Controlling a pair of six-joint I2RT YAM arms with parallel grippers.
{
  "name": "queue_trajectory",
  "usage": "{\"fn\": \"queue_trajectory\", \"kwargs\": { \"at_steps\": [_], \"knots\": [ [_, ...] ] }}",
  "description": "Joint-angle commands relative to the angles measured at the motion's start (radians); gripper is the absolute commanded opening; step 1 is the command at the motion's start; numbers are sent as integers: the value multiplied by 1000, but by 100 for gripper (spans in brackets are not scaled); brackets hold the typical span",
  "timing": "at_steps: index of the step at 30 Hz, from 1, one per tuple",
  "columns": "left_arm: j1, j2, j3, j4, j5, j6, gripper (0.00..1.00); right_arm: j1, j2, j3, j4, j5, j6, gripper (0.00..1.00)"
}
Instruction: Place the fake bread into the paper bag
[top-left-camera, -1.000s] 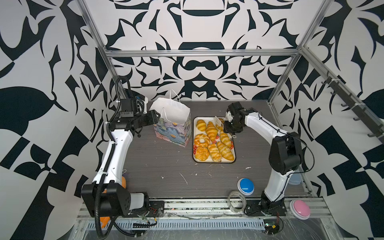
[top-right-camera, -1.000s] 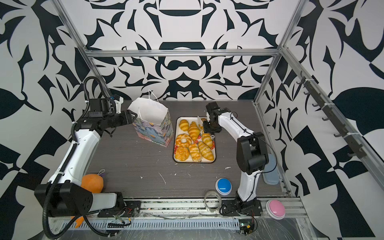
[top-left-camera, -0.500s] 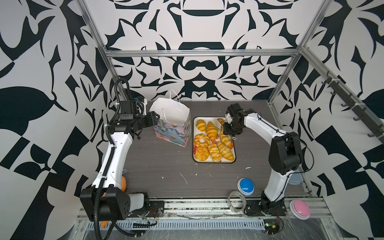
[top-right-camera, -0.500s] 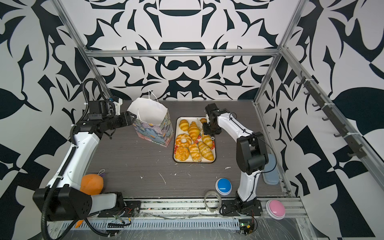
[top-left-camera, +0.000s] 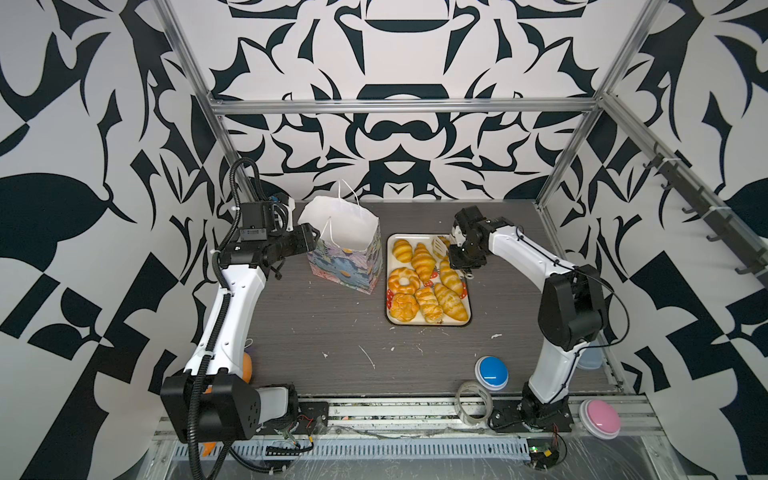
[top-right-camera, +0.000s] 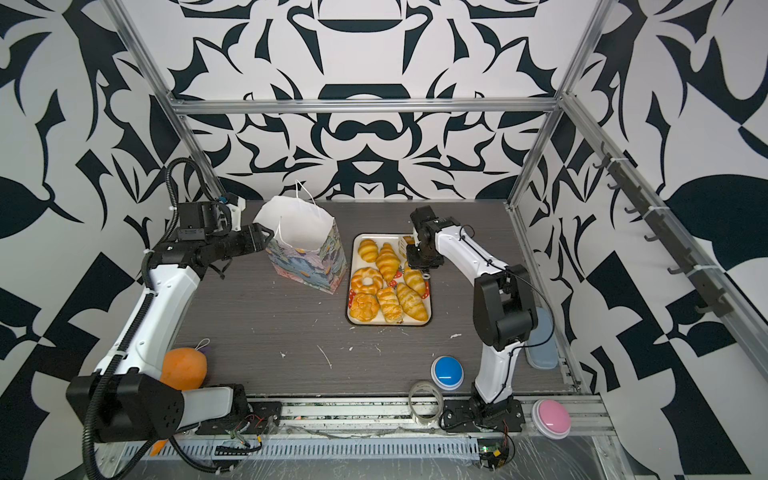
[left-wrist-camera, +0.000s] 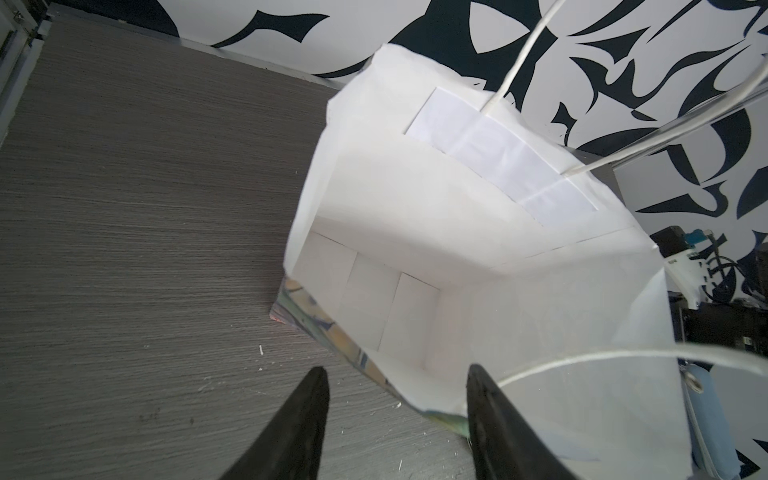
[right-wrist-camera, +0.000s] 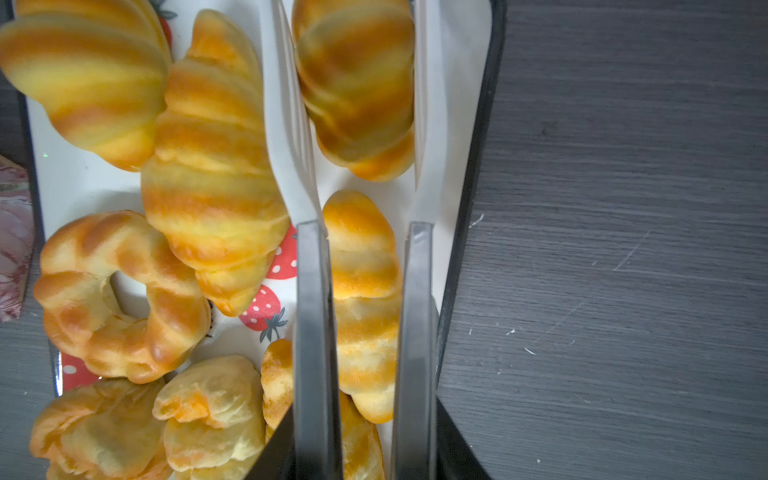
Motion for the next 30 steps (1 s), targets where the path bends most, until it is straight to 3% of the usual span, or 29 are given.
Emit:
{"fn": "queue_trajectory", "kwargs": {
  "at_steps": [1,14,30],
  "knots": [
    [-3,-14,-27,5,12,-10,56,5,-97,7,4,26,2,38],
    [2,-59,-41,28,22,-18,56,21,-218,12,37,-61,-4,38],
    [17,-55,-39,30,57,-25,54,147,-409,97,140,-234,-47,38]
  ]
}}
